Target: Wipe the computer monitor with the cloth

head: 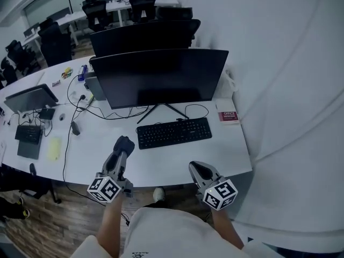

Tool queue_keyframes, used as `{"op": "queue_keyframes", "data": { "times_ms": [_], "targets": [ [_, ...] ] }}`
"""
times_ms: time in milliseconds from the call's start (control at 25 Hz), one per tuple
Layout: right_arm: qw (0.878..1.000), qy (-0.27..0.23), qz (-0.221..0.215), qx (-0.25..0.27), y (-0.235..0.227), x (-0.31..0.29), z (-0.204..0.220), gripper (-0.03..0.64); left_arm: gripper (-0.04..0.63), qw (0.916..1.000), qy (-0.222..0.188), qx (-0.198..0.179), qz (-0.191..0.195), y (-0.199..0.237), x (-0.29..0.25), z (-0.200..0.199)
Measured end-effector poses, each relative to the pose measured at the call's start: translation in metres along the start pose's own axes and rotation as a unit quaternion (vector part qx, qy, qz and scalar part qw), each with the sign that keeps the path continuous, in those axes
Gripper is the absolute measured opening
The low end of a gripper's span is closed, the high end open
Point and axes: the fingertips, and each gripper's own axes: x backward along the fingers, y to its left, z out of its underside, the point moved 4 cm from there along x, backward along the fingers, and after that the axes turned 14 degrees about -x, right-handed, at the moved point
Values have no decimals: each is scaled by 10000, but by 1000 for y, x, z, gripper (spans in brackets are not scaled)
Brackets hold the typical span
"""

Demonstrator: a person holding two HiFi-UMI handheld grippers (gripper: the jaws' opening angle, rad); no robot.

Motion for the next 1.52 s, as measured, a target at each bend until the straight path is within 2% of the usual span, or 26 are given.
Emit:
{"op": "queue_keyframes", "data": {
  "times_ms": [240, 440, 680, 1000, 1240, 1360, 1520],
  "targets": [
    [9998, 15, -157, 89, 5, -72, -23, 20, 132, 9997, 36, 69, -239, 61, -38, -13],
    [9997, 86, -159, 138, 4, -114, -31, 20, 132, 9991, 12, -105, -413, 112, -62, -25],
    [9994, 236, -215, 113, 8, -149, -34, 20, 132, 9969, -217, -331, -675, 154, -87, -62],
    [9934, 403, -965, 462, 39, -215, -45, 20, 132, 9924, -394, -577, -1011, 173, -108, -94],
    [9864, 621, -1443, 489, 50, -240, -53, 20, 132, 9816, -528, -1061, -1499, 191, -134, -137],
    [9840, 688, -1549, 549, 48, -246, -57, 20, 132, 9739, -634, -1378, -1687, 199, -147, -164],
    [9821, 714, -1648, 562, 44, -249, -62, 20, 132, 9665, -804, -1533, -1896, 207, -161, -196]
  ]
}}
